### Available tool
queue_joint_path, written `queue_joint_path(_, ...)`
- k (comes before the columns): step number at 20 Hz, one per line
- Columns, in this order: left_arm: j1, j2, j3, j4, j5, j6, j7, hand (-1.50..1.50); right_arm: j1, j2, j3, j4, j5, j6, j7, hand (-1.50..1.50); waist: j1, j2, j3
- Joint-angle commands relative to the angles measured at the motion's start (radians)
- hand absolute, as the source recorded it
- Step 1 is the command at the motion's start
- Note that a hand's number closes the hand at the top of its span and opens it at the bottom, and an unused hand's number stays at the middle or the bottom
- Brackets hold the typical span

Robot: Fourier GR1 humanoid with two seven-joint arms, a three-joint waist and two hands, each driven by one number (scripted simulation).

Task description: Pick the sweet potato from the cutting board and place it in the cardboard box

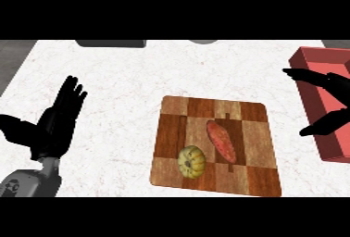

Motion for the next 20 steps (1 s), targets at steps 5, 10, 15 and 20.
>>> queue_joint_path(5, 0.04, 0.032, 0.037, -0.083, -0.028, 0.004, 0.056, 0.0, -0.117, 0.059, 0.018, -0.123, -0.109, 0.243, 0.32, -1.5, -0.014, -0.005, 0.001)
queue_joint_path(10, 0.062, -0.017, 0.057, -0.069, -0.034, -0.041, 0.036, 0.0, -0.08, 0.148, -0.019, -0.254, -0.157, 0.241, 0.452, -1.5, -0.019, -0.004, 0.001)
queue_joint_path(15, -0.018, -0.052, 0.077, -0.01, -0.075, -0.038, 0.062, 0.0, -0.061, 0.194, -0.026, -0.349, -0.147, 0.239, 0.588, -1.5, -0.022, -0.003, 0.001)
queue_joint_path(20, -0.013, -0.076, 0.094, -0.03, -0.102, -0.027, 0.092, 0.0, -0.015, 0.275, 0.006, -0.378, -0.069, 0.201, 0.653, -1.5, -0.02, -0.002, 0.001)
